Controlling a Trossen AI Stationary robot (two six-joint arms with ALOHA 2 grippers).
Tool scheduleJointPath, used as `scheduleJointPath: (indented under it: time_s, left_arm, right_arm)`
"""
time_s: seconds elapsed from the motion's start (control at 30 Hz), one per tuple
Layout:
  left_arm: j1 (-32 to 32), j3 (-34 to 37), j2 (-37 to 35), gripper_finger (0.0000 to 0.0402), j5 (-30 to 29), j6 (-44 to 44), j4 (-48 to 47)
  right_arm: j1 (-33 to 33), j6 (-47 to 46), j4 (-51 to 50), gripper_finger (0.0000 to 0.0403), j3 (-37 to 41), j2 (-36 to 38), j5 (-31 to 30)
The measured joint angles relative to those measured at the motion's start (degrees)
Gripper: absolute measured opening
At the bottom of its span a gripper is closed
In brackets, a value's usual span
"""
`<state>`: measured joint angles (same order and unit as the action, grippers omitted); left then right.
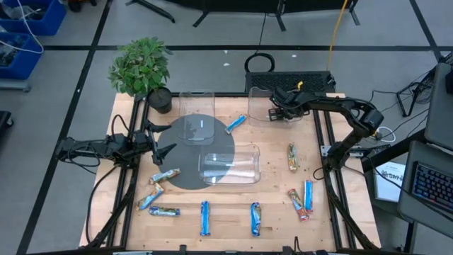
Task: Pick and place Granola Bars by type
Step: Put the red granola bar into the top right transparent bin
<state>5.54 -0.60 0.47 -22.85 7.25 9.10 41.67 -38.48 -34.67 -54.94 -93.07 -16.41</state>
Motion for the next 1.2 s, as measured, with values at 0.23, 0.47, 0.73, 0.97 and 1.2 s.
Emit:
scheduleJointPath:
  time_s: [0.23,0.47,0.73,0.97,1.2]
  left_arm:
    - [0.0,0.0,0.0,0.0379,0.0,0.0,0.0]
    - [0.0,0.0,0.0,0.0379,0.0,0.0,0.0]
    - [0.0,0.0,0.0,0.0379,0.0,0.0,0.0]
    - [0.0,0.0,0.0,0.0379,0.0,0.0,0.0]
    - [0.0,0.0,0.0,0.0379,0.0,0.0,0.0]
  right_arm:
    - [0.0,1.4,1.9,0.0212,0.2,1.8,1.2]
    - [1.4,4.2,2.6,0.0231,0.2,2.6,4.3]
    - [1.4,4.7,3.1,0.0239,0.1,2.7,4.5]
    - [1.4,3.4,4.1,0.0134,0.2,2.5,4.3]
    - [1.4,4.9,4.6,0.0017,0.2,2.5,4.5]
